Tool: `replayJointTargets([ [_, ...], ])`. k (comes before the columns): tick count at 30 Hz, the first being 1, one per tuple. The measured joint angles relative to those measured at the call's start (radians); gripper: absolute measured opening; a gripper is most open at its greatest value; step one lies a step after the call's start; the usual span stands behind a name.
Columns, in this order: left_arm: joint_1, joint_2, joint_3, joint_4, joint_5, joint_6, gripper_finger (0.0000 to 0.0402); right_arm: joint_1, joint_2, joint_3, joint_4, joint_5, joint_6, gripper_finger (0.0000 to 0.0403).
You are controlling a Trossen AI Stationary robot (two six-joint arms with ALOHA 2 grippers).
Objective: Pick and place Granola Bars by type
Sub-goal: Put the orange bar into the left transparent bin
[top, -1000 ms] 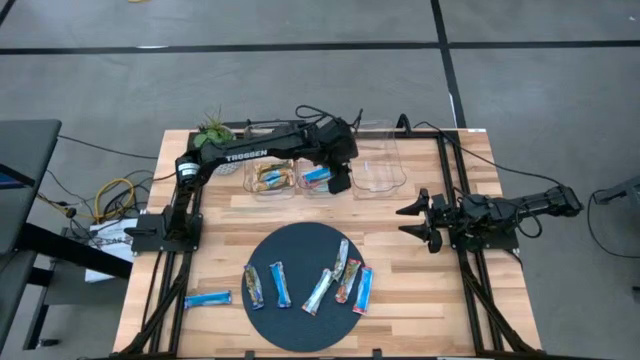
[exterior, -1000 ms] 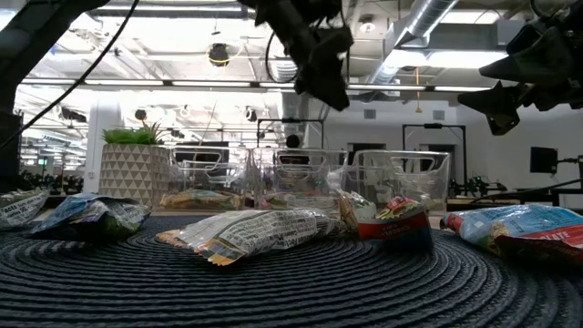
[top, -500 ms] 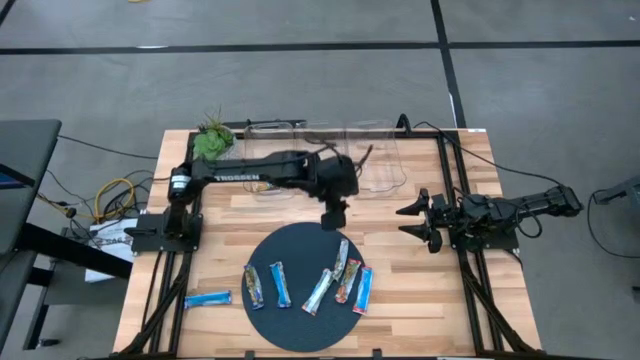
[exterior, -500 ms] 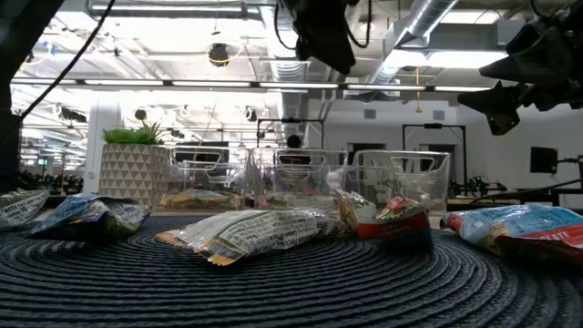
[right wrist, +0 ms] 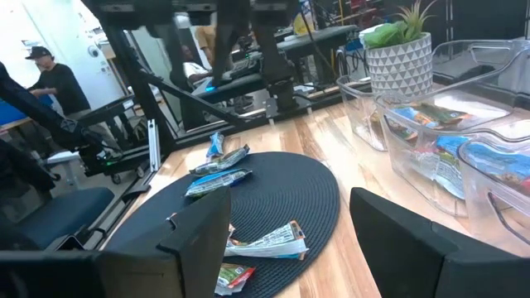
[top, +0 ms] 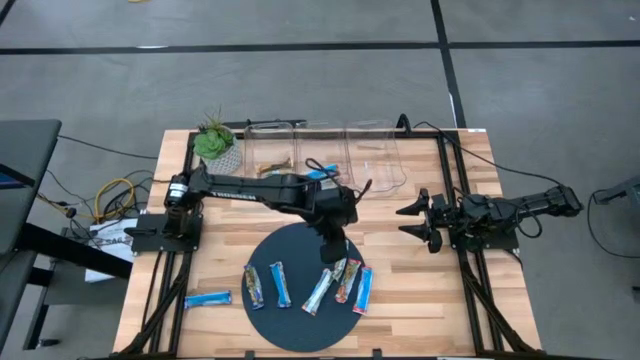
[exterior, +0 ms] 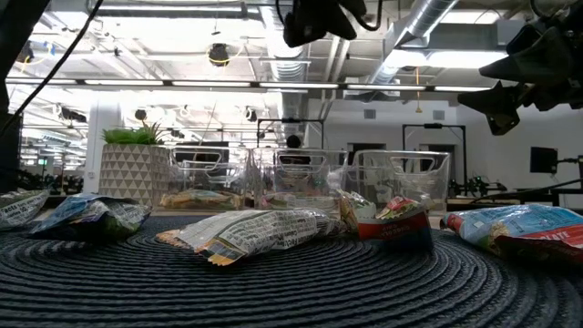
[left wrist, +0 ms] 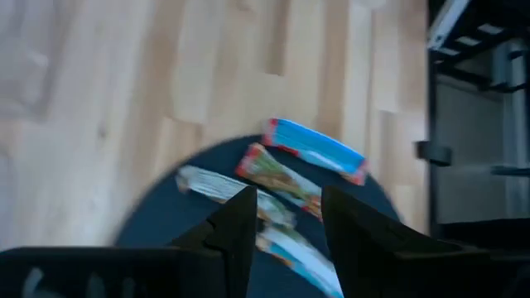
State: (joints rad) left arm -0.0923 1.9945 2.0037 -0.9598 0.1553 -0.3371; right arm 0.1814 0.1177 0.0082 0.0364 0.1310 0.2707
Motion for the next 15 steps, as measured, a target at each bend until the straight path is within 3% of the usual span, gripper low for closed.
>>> replayJointTargets([
  [15, -0.116, 0.0, 0.0, -0.207, -0.019, 0.0, 0.013, 0.0, 0.0, 0.0, 0.0, 0.0, 0.0, 0.0244],
])
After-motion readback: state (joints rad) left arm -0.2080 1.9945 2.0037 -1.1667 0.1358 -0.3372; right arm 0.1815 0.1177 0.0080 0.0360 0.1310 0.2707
